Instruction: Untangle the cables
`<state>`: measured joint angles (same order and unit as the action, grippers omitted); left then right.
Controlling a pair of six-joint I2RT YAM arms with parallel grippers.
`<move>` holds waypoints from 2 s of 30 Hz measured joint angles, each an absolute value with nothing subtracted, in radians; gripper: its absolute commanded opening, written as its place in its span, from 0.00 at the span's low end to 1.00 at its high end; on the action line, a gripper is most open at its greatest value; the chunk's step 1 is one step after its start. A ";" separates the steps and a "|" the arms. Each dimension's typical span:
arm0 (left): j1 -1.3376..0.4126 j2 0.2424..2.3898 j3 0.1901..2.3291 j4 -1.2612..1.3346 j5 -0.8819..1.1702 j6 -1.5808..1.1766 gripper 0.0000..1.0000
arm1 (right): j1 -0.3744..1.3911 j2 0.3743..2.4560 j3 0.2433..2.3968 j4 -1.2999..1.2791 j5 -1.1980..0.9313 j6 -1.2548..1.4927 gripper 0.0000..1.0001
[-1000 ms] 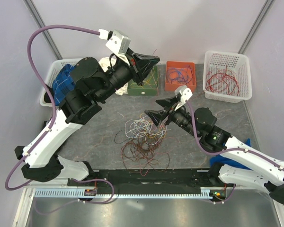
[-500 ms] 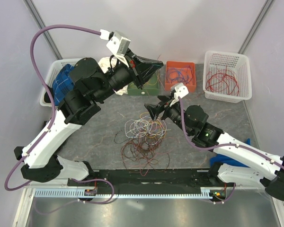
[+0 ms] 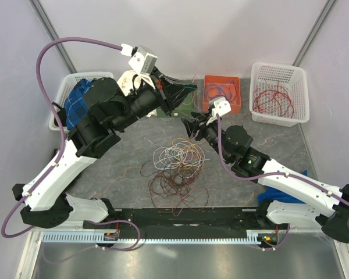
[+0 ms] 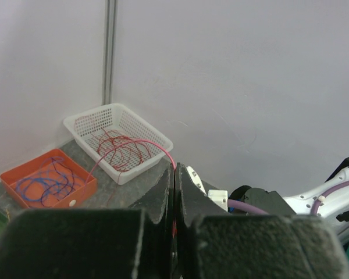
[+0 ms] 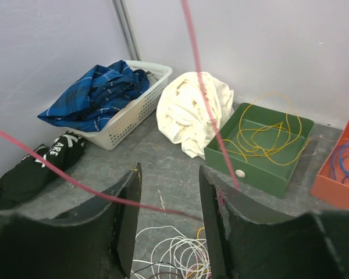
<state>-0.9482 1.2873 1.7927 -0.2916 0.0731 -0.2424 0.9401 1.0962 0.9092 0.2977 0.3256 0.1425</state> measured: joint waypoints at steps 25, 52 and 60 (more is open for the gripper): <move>-0.947 1.312 1.834 -0.367 -0.183 -0.234 0.02 | 0.940 0.952 0.904 0.220 0.258 0.099 0.95; -0.947 1.235 1.824 -0.374 -0.023 -0.251 0.02 | 0.938 1.093 0.926 0.265 0.136 0.076 0.35; -0.947 1.207 1.755 -0.374 -0.029 -0.258 0.02 | 0.938 1.113 0.934 0.306 0.108 0.105 0.23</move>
<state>-0.9470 1.2072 1.7550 -0.3740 -0.0288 -0.2581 0.9382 1.1130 0.9337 0.3058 0.1078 0.1047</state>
